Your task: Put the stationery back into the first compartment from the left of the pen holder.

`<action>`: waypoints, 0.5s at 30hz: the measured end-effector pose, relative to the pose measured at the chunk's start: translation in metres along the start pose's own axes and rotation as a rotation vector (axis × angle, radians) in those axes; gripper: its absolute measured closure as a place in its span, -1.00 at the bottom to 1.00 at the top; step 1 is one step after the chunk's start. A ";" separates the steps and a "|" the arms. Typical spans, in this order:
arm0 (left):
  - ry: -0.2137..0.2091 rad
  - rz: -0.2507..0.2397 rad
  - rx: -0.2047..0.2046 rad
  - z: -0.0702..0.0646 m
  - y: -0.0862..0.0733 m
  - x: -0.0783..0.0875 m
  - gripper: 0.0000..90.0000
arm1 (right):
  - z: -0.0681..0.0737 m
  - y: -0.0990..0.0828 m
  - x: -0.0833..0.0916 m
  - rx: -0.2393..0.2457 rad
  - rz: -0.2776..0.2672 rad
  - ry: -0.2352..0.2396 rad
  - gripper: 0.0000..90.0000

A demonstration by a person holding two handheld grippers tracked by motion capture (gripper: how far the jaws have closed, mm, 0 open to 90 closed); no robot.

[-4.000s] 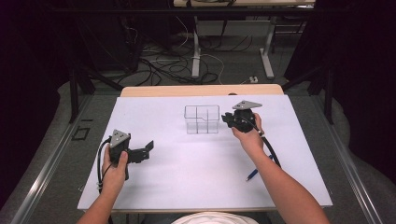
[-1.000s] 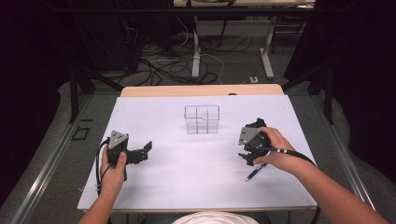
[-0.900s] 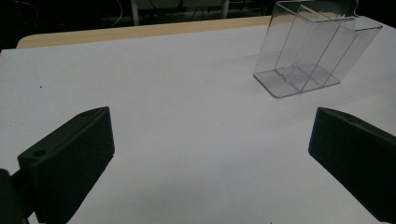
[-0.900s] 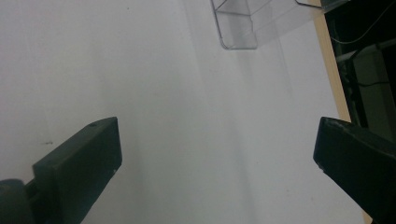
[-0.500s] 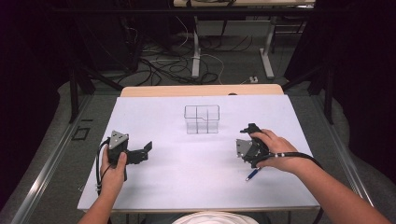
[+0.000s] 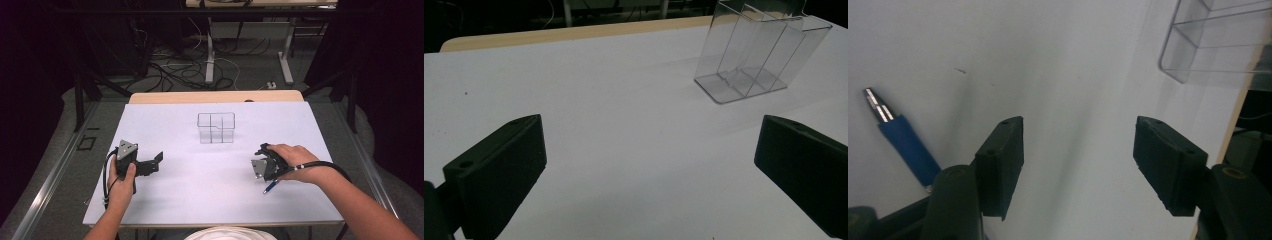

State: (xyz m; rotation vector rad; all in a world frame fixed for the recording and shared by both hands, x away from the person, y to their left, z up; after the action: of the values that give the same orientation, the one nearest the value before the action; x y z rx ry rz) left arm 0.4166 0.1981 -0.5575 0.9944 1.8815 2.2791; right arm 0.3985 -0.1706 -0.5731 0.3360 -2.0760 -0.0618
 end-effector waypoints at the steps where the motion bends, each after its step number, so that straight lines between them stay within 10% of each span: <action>1: 0.000 0.000 0.000 0.000 0.000 0.000 -1.00 | 0.001 -0.001 0.001 -0.004 0.010 0.010 -0.12; 10: -0.001 0.000 0.000 -0.001 0.000 0.000 -1.00 | 0.014 -0.008 0.005 0.056 0.063 0.112 0.14; 11: -0.001 0.000 -0.001 -0.001 0.000 0.000 -1.00 | 0.014 -0.004 0.000 0.044 -0.010 0.050 0.15; 15: -0.002 0.000 0.000 -0.001 0.000 0.000 -1.00 | 0.018 -0.005 0.002 0.115 0.019 0.088 0.21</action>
State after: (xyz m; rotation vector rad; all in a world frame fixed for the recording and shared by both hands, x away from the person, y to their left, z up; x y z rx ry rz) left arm 0.4165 0.1973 -0.5577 0.9967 1.8801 2.2779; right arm 0.3832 -0.1779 -0.5811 0.3822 -1.9990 0.0829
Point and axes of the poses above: each handheld gripper's, and its own axes: x roughly backward along the jaws, y roughly out of its top, z roughly to its left, the point moved 9 cm from there along -x, roughly forward along the jaws, and after that the axes turned 10 degrees about -x, right-handed, at the moved point
